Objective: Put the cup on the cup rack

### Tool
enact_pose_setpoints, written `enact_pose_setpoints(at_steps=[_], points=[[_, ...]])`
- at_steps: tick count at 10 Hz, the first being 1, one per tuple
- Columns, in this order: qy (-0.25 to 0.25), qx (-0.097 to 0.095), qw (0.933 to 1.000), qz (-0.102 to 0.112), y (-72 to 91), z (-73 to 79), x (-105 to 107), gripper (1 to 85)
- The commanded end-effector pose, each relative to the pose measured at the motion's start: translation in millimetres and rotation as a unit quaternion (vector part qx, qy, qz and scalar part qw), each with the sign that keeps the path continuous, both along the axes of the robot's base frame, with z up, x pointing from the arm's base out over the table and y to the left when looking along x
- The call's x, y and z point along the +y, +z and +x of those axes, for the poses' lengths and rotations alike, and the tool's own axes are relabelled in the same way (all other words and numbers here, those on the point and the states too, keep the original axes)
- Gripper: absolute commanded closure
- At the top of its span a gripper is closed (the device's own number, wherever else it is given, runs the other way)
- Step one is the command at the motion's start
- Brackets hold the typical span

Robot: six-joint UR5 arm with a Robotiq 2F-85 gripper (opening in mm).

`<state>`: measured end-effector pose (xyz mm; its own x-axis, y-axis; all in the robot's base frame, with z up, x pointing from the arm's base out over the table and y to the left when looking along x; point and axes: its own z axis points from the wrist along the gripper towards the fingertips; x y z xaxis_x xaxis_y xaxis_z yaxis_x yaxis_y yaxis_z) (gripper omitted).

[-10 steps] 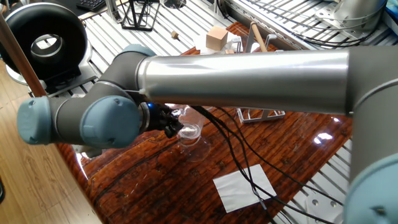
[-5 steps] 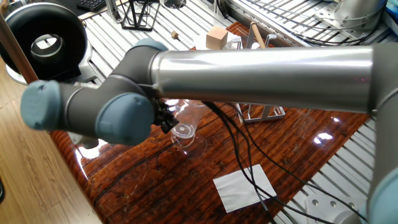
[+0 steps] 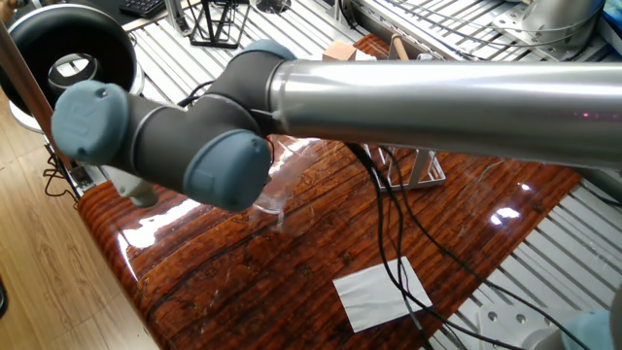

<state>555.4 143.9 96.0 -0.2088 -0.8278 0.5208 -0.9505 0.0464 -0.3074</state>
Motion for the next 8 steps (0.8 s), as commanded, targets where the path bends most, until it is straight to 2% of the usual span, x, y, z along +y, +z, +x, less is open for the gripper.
enact_pose_setpoints(at_steps=[1, 6, 8], points=[[0.009, -0.003, 0.9999, 0.012, 2.6, 1.7, -3.5, 84.7], [0.011, 0.000, 0.9997, 0.024, 6.9, 0.9, -6.8, 84.7], [0.012, 0.004, 0.9992, 0.038, 10.0, 0.4, -10.1, 84.7]])
